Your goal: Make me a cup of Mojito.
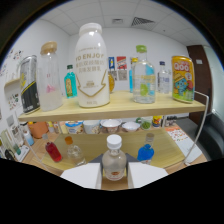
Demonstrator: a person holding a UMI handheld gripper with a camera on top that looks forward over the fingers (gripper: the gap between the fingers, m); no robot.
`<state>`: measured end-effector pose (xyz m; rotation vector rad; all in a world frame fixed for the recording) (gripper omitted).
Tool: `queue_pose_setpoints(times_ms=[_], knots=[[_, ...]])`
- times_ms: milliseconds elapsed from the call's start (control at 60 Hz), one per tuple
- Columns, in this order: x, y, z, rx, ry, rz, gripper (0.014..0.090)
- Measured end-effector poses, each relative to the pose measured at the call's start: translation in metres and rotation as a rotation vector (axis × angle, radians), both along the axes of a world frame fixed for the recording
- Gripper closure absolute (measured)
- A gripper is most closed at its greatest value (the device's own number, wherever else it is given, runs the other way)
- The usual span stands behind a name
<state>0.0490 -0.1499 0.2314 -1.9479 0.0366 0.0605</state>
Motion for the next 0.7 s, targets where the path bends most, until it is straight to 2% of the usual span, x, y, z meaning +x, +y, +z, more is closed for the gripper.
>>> queue_pose_setpoints(times_ms=[133,367,533,700], knots=[[0.026,-0.033,0.003,0.003,-0.017,-0.045,0.07],[0.072,-0.064,-0.044,-0.094,-0.135,-0.101,0.0702],[0.088,-0.063,-0.066,-0.144,-0.474,-0.033,0.0703],[0.089,-0.056,-0.063,-0.128,-0.924,0.104,0.07]])
